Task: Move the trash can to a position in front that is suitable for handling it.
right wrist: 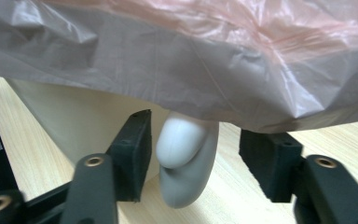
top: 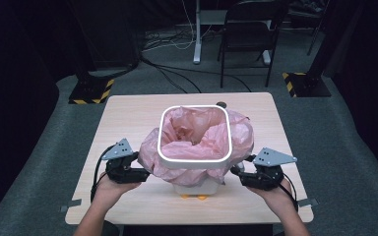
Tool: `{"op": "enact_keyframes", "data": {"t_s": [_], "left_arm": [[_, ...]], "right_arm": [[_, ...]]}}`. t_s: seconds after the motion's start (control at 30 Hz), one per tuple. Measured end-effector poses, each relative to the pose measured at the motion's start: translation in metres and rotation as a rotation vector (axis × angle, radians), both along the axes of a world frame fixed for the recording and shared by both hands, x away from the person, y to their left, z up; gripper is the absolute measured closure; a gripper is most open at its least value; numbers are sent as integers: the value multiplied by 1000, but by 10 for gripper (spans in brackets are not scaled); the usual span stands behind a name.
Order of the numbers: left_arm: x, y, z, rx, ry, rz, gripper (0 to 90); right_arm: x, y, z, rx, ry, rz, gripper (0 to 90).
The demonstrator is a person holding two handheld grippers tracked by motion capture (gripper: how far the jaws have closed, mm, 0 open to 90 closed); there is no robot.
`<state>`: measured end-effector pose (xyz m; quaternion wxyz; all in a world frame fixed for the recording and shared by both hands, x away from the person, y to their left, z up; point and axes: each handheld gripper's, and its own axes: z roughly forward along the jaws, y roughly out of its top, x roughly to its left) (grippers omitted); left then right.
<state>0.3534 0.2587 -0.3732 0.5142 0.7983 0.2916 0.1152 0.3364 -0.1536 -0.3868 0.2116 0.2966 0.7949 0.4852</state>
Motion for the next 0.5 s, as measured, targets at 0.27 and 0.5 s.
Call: {"op": "enact_keyframes", "data": {"t_s": [0.27, 0.5], "left_arm": [[0, 8, 2, -21, -2, 0, 336], [-3, 14, 8, -16, -4, -9, 318]], "right_arm": [[-1, 0, 4, -17, 13, 1, 333], [-1, -5, 9, -15, 26, 14, 325]]}}
